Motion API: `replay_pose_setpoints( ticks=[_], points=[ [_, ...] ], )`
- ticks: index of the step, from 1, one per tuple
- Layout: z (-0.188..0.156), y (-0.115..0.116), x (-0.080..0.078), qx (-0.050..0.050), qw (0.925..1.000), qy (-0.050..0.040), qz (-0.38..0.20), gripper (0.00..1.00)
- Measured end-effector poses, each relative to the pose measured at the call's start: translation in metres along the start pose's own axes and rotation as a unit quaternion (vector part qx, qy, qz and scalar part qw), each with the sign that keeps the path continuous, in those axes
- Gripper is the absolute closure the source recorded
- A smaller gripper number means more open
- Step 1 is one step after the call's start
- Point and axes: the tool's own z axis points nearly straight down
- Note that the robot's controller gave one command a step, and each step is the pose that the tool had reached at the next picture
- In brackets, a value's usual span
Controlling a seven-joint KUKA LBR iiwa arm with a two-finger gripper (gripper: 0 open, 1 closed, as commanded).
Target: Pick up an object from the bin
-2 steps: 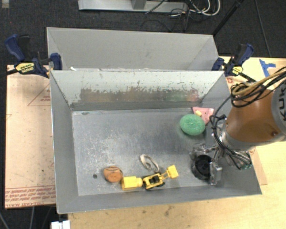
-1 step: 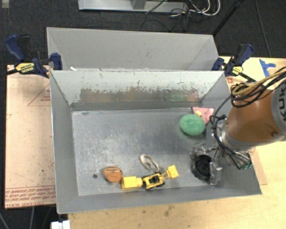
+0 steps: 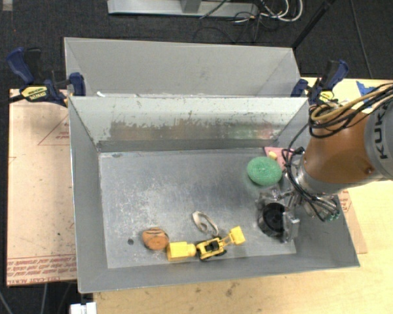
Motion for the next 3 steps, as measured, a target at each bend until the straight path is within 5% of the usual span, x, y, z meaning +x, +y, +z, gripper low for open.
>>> replay_pose_setpoints(
  ticks=[1,2,3],
  points=[
    [-0.001,-0.002,-0.017,0.0,1.0,-0.0014,-0.002,1.0],
    [-0.016,0.0,-0.004,-0.001,1.0,0.0005,0.001,1.0],
    [-0.005,0.005,-0.026,0.0,1.0,-0.0009,0.002,1.0]
  ],
)
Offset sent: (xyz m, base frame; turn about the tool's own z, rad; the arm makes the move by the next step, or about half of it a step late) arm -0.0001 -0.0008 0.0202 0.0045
